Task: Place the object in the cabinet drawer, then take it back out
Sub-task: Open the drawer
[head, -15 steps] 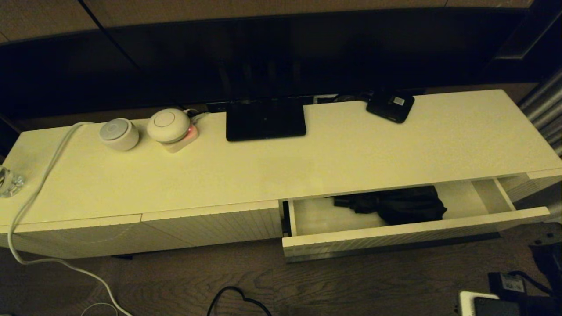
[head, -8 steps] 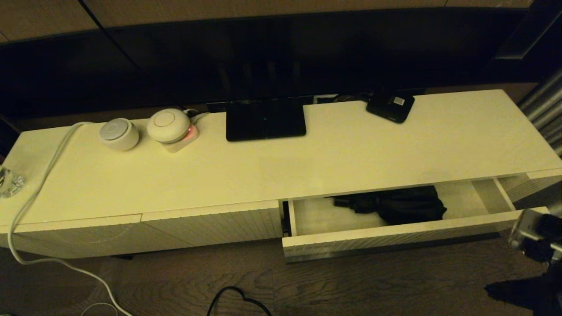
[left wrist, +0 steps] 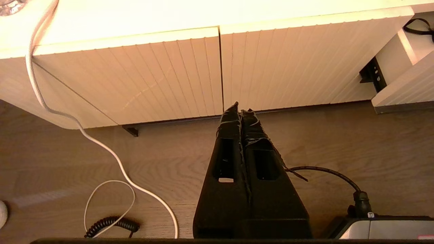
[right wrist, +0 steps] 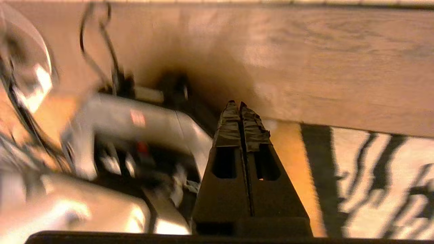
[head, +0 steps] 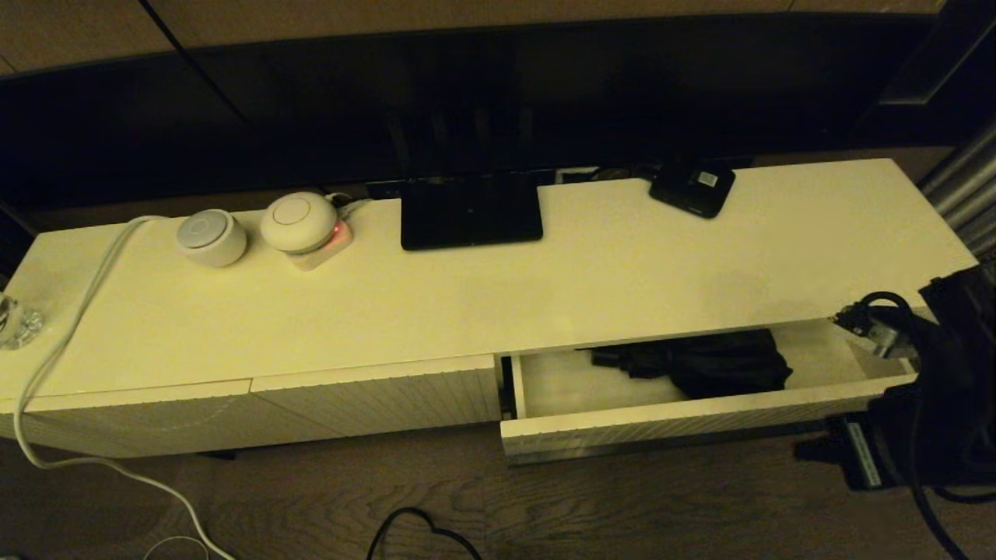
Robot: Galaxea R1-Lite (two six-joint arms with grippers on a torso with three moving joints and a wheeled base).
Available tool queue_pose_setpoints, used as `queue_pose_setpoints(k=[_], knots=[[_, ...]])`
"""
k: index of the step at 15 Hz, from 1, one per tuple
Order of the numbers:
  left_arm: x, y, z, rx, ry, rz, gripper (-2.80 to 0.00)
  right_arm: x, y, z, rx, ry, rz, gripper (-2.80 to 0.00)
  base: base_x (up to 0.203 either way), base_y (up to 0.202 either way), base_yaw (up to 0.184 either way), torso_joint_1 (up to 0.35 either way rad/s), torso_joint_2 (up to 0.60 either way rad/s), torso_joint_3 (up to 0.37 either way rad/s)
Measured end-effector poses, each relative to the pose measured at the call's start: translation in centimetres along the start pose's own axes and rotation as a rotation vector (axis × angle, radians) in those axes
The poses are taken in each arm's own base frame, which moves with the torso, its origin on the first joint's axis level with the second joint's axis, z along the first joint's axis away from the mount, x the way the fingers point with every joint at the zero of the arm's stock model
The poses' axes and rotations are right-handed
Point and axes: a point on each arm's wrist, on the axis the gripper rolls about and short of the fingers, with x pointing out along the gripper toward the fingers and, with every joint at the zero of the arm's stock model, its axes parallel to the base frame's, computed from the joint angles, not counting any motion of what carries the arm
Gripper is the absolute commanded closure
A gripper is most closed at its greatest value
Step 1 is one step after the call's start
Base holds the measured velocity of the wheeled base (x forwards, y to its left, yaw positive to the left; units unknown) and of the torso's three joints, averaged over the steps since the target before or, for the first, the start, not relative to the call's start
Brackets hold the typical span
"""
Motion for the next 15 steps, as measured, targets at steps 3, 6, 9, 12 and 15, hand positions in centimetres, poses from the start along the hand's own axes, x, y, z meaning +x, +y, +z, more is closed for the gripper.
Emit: queue_pose_setpoints(k=[3,6,9,12,15], knots=[[0.0,0.0,0.0,0.0,0.0,0.0,0.0,2.2,0.3,1.7,0.062,-0.047,-0.039,0.0,0.0,0.0,0.0,0.0,0.0,0.0],[0.0,0.0,0.0,0.0,0.0,0.0,0.0,3.9,0.6,3.0,0.103,-0.043,-0.069,0.0,0.0,0.0,0.0,0.0,0.0,0.0],[0.0,0.0,0.0,0.0,0.0,0.0,0.0,5.2,0.8,4.2,0.143,-0.052,-0.107,0.0,0.0,0.0,0.0,0.0,0.0,0.0],[0.0,0.0,0.0,0.0,0.0,0.0,0.0,6.4,0.9,4.9,0.141,-0.069,-0.109,0.0,0.0,0.0,0.0,0.0,0.0,0.0],[0.0,0.0,0.0,0.0,0.0,0.0,0.0,7.7,1.0,5.4,0.123,-0.091,-0.114,0.0,0.0,0.0,0.0,0.0,0.0,0.0]])
